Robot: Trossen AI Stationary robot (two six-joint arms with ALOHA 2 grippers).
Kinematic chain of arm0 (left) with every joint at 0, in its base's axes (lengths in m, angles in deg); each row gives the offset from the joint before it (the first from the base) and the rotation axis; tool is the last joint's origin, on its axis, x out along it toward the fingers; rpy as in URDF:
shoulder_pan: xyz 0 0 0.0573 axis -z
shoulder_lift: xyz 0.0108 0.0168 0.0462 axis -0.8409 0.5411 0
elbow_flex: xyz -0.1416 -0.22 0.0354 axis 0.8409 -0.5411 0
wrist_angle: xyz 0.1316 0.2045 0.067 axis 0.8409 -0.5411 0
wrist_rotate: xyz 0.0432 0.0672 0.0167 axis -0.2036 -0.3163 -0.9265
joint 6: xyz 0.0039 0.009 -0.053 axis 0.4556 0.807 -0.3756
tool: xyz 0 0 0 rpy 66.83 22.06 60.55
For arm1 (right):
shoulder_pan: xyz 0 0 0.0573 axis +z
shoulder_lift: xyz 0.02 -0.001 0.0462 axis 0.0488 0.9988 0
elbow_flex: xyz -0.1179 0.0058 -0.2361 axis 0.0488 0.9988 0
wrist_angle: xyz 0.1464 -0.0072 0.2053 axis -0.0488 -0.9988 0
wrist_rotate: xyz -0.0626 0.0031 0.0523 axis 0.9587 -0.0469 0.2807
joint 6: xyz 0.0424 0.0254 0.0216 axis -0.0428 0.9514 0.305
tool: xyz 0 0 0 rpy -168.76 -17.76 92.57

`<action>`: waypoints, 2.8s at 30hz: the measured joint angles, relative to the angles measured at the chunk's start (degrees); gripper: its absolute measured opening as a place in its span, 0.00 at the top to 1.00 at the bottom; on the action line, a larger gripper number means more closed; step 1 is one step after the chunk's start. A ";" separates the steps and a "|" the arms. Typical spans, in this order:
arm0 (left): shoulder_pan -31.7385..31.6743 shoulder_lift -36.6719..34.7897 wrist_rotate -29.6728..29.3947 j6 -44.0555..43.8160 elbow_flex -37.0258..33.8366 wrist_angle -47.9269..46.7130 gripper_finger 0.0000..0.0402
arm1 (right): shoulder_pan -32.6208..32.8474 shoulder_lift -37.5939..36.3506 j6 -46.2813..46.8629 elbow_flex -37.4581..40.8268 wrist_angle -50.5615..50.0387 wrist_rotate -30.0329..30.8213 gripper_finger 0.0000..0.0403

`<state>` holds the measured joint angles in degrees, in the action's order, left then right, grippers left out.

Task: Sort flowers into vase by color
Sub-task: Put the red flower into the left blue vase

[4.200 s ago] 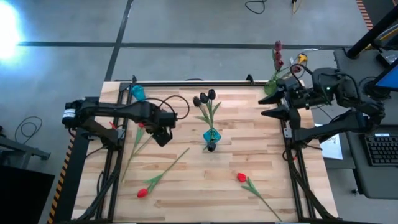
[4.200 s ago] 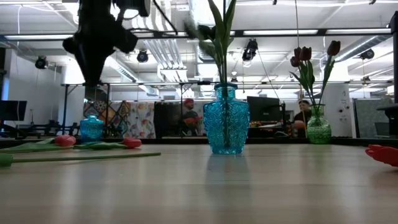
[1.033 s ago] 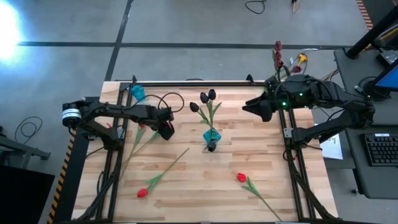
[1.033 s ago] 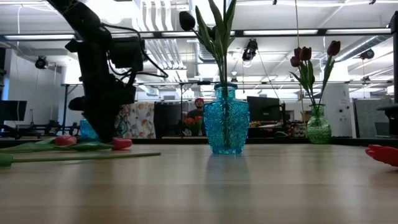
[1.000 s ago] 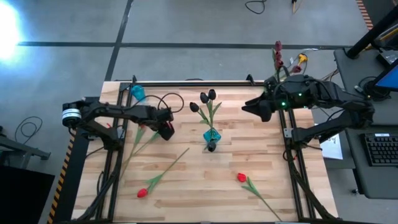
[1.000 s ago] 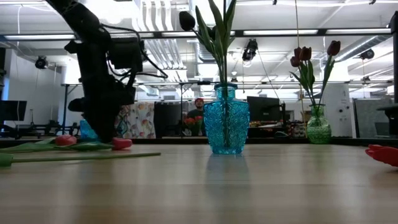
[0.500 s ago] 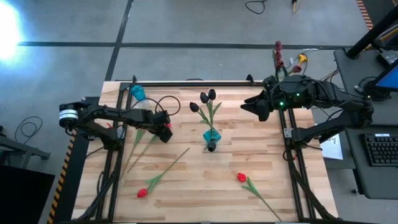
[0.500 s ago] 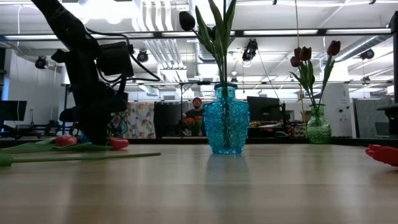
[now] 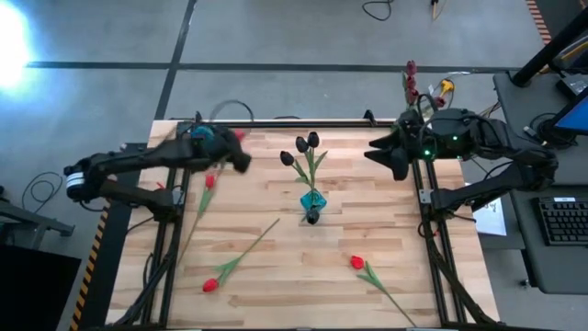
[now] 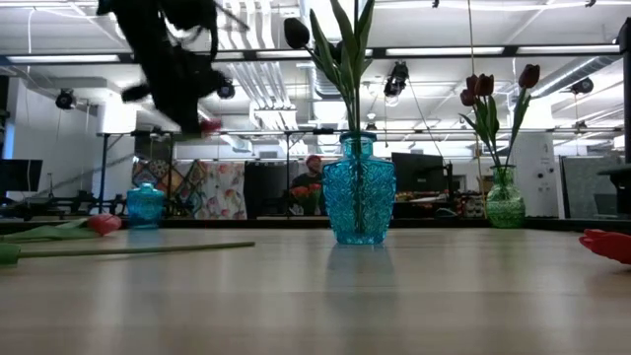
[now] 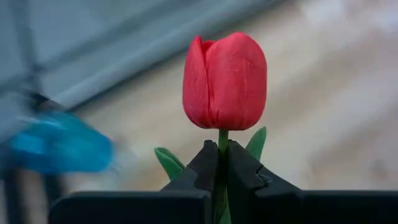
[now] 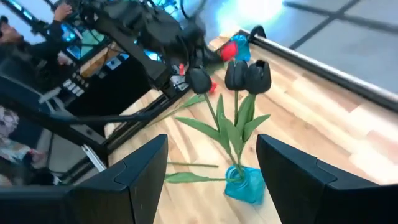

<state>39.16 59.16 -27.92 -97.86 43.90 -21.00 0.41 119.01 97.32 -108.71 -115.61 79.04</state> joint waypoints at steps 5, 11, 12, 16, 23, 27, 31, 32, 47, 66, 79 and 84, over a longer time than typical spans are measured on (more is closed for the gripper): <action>-2.70 -2.87 -17.04 -0.82 9.31 -2.97 1.00 | 0.00 -0.92 -12.70 0.00 0.30 0.01 0.41; -5.30 -3.32 -38.45 1.68 14.98 4.77 1.00 | 0.00 -1.49 -26.67 -0.02 3.47 0.02 0.41; -5.94 -3.21 -40.82 2.08 15.11 6.45 1.00 | 0.00 -1.57 -27.16 -0.02 3.60 0.01 0.41; -10.46 -3.24 -46.34 2.33 13.17 15.69 1.00 | 0.00 -2.41 -27.88 -0.02 3.42 -0.06 0.41; -23.20 -1.15 -33.06 27.33 5.72 52.51 1.00 | 0.00 -4.32 -27.53 -0.04 3.86 -0.07 0.42; -27.33 0.92 -32.01 42.86 4.91 69.71 1.00 | 0.00 -5.31 -24.72 -0.04 3.81 -0.19 0.44; -29.23 2.42 -30.48 42.36 3.95 69.62 1.00 | 0.00 -6.43 -22.28 -0.04 3.99 -0.05 0.44; -29.33 3.11 -31.08 42.89 3.43 69.42 1.00 | 0.00 -6.60 -22.17 -0.04 4.24 -0.03 0.44; -29.97 4.65 -33.00 48.21 0.89 69.22 1.00 | 0.00 -8.70 -22.30 -0.82 7.30 4.20 0.44; -31.40 3.38 -27.76 20.86 -3.48 42.09 0.95 | 0.00 -8.13 -23.84 -4.04 7.48 6.37 0.44; -32.56 3.05 -13.28 9.34 6.76 13.59 0.64 | 0.00 -8.26 -23.75 -4.22 5.01 3.71 0.44; -32.70 3.07 -8.09 5.72 12.27 -0.42 0.55 | 0.00 -8.26 -22.79 -4.22 2.22 3.01 0.44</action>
<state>6.46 62.23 -36.01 -92.15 56.17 -21.42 0.41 110.75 74.53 -112.93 -113.39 82.04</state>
